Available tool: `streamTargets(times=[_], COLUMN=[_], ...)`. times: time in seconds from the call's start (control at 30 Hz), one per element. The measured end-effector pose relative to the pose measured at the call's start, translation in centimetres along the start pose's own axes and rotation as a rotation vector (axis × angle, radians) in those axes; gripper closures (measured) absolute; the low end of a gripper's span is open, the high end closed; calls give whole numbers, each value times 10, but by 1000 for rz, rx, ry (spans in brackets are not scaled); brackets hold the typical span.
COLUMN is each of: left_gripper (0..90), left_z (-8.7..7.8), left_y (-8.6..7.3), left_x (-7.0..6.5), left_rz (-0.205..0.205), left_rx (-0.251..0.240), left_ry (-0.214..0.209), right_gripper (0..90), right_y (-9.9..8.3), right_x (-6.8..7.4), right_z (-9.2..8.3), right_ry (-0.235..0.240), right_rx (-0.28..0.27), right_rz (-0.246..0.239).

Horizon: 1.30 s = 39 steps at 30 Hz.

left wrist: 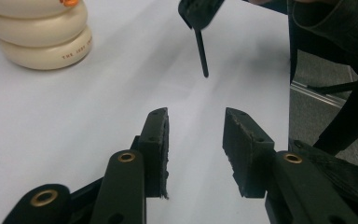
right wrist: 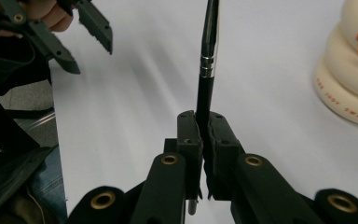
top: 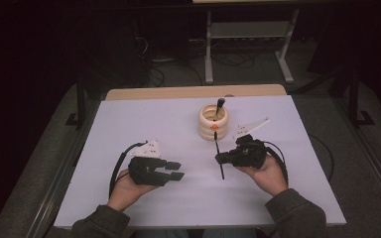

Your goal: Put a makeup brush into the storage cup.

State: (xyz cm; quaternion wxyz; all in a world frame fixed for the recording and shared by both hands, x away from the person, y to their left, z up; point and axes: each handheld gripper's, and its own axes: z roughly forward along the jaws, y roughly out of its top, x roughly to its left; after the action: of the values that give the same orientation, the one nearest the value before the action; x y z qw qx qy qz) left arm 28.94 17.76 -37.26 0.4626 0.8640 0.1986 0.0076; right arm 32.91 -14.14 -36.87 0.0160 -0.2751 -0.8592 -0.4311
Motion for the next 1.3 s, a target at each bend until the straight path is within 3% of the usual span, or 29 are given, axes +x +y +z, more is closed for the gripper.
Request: streamTargets(times=[0.4, 0.6, 1.0, 1.3], left_gripper=[536, 527, 523, 523], left_z=[-7, -11, -15, -21], left_y=[-12, -13, -14, -15], left_x=[4, 4, 6, 9], left_rz=[-21, -12, -16, -19], left_rx=[-15, -24, -29, -41], left_ry=[39, 56, 69, 76], right_gripper=[850, 850, 850, 850], right_y=[19, 30, 58, 81], right_x=[-18, -26, -30, -43], right_z=[-19, -22, -25, -29], right_ry=[-23, -32, -56, -90], right_rx=[-47, -57, -69, -69], right_rz=[35, 59, 58, 69])
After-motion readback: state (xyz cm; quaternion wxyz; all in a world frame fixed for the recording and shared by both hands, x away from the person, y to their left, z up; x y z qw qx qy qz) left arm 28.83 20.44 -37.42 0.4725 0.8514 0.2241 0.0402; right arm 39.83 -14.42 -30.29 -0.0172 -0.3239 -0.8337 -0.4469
